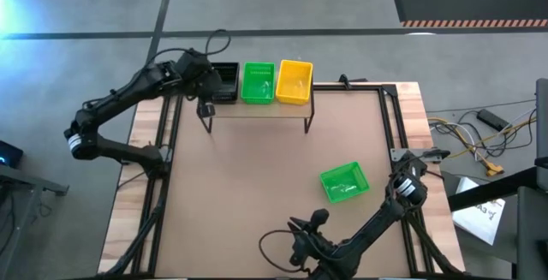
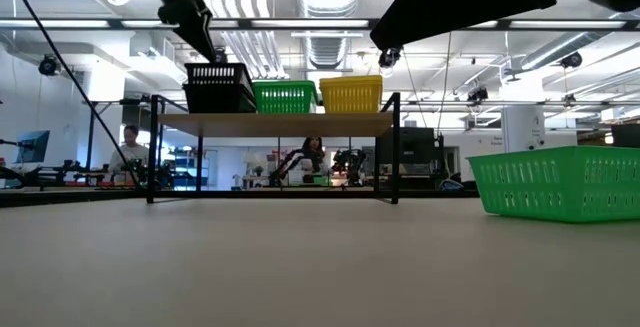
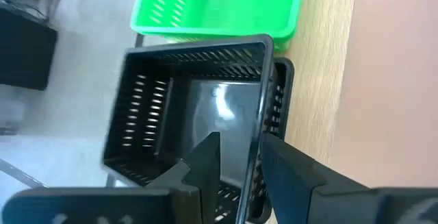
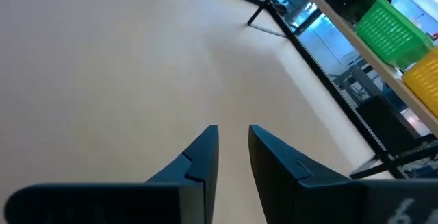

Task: Stack baskets on shelf by color
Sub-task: Stack the black bin on top of the black bin on the shelf

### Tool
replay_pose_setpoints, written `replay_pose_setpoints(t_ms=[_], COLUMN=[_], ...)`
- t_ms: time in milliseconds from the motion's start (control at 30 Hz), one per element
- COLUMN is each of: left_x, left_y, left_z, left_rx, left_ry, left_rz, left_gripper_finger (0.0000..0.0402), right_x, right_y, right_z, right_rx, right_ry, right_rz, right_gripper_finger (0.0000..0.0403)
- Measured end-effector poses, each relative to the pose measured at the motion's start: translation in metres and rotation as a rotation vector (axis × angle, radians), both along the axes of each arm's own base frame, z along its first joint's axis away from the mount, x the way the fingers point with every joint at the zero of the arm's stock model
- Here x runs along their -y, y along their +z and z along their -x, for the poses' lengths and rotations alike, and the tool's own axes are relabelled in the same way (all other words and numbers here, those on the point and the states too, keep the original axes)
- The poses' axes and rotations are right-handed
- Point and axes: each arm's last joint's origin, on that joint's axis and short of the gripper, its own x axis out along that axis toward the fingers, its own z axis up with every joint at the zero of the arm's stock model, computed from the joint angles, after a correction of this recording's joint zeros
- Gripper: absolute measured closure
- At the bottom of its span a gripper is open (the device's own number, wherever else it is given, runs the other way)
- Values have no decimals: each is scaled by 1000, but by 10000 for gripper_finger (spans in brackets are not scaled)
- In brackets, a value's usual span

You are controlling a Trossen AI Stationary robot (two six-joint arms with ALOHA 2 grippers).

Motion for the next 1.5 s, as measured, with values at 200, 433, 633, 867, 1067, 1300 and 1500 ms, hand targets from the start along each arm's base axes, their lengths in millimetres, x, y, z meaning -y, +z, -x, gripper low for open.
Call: replay_pose_setpoints(t_ms=[200, 433, 633, 867, 1067, 1300, 1500], left_x=[2, -3, 5, 6, 1, 0, 9], left_y=[-7, -22, -10, -9, -29, -32, -10], left_z=[3, -8, -5, -3, -13, -17, -7], left_rx=[-10, -53, -21, 1, -29, -48, 25], left_ry=[1, 26, 4, 25, 9, 4, -6], left_rz=[6, -29, -51, -53, -5, 12, -35], left_gripper_finger=[315, 315, 315, 329, 393, 394, 392], right_x=[0, 0, 0, 0, 0, 0, 1], right_y=[0, 0, 0, 0, 0, 0, 0], right_z=[0, 0, 0, 0, 0, 0, 1], right_rx=[-1, -1, -3, -2, -3, -4, 4], right_ry=[0, 0, 0, -1, -1, -1, -11], right_rz=[1, 2, 4, 3, 3, 5, -5], right_gripper_finger=[334, 335, 335, 335, 335, 335, 335])
